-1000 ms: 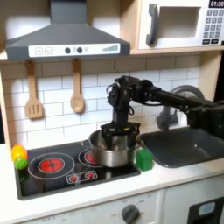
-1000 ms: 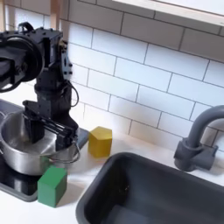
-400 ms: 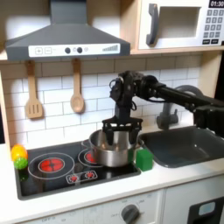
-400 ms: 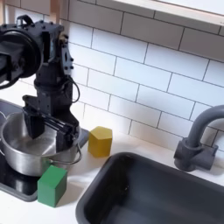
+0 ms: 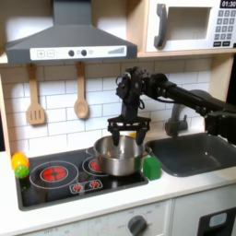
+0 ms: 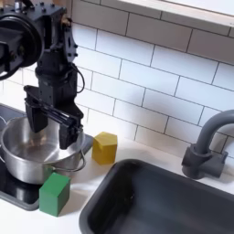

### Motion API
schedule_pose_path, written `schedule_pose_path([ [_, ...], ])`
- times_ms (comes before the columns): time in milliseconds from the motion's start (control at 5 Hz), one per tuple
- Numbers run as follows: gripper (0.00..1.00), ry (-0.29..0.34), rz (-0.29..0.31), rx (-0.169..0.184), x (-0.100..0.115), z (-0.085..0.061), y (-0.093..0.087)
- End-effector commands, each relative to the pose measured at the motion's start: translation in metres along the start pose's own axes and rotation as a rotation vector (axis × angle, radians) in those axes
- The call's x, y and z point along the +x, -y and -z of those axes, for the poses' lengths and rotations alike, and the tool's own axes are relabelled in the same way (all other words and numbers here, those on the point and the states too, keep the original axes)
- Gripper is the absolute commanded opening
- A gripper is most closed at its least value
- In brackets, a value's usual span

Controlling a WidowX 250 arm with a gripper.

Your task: Slide pot right

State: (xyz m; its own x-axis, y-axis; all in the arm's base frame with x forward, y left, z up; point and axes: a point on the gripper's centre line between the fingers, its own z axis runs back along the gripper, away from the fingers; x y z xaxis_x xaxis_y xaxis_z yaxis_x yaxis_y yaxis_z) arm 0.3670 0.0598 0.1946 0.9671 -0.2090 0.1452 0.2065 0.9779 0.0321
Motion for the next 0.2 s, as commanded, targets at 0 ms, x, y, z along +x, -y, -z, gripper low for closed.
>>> schedule_pose_path([
  [0,1.0,-0.003,0.0,-0.001,-0.0005,0.0,0.0002],
])
